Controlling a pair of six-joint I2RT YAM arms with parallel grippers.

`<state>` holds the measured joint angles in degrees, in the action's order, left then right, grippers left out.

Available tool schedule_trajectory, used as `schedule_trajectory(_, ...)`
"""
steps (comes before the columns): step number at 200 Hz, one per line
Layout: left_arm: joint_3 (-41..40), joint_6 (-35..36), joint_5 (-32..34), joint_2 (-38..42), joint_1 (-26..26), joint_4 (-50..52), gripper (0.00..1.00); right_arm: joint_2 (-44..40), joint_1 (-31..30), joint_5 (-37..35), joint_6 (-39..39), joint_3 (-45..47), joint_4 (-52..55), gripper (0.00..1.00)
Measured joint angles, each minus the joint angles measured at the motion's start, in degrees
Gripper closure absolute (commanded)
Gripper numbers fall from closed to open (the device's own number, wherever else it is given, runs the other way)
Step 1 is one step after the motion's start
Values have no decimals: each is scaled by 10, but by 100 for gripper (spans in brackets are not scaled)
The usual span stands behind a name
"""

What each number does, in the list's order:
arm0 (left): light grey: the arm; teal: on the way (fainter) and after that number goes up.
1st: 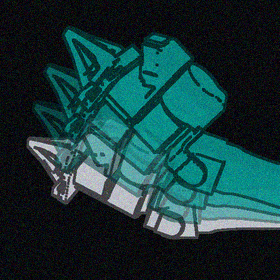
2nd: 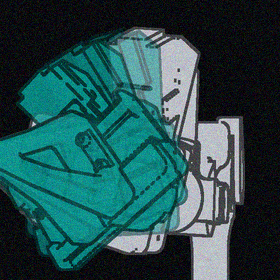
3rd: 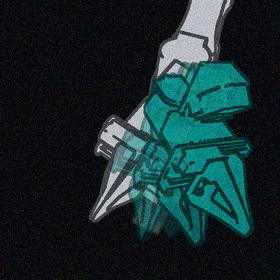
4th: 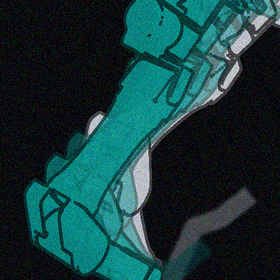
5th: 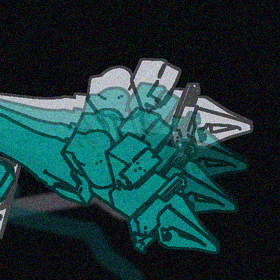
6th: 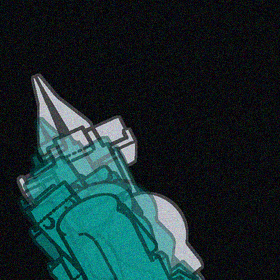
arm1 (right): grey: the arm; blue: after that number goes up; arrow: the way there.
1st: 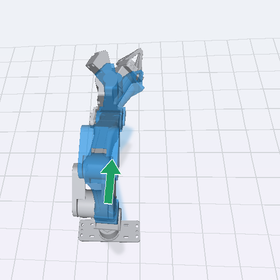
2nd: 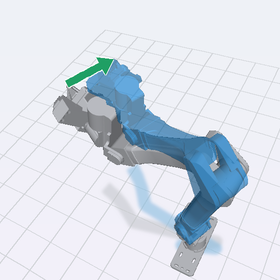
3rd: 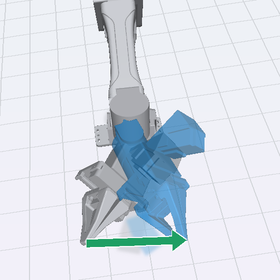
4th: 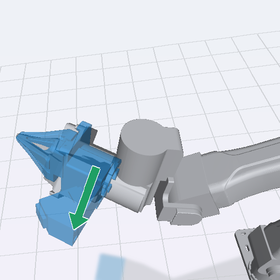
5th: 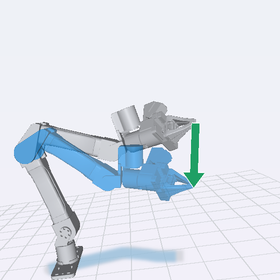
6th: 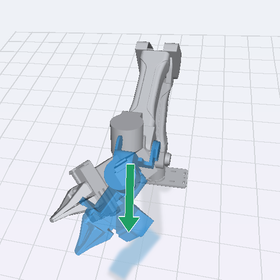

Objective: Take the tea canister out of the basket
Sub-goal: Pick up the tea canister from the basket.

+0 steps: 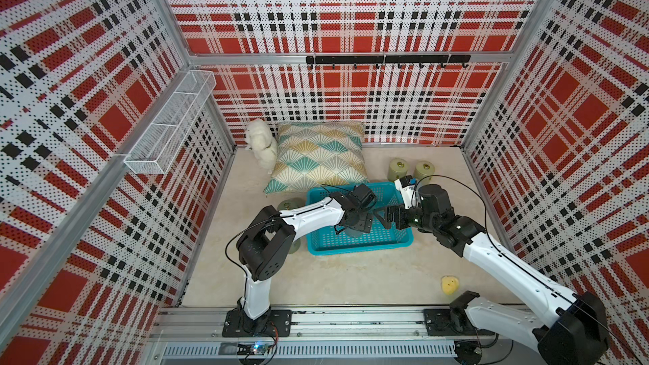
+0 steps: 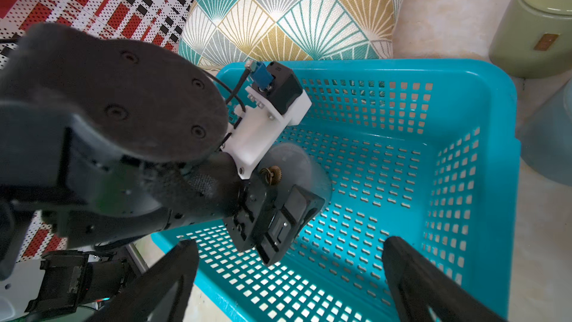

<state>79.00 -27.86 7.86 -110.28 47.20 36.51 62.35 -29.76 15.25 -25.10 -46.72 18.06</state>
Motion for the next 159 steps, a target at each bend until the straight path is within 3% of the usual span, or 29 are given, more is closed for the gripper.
schedule_trajectory(48,2,3,1,-5,-1,-2,19,0,0,3,0,1,-4,0)
schedule_trajectory(84,3,3,0,-5,-2,-2,25,0,0,5,0,4,-7,0)
schedule_trajectory(159,3,0,1,20,-24,28,26,6,0,30,0,8,-17,0)
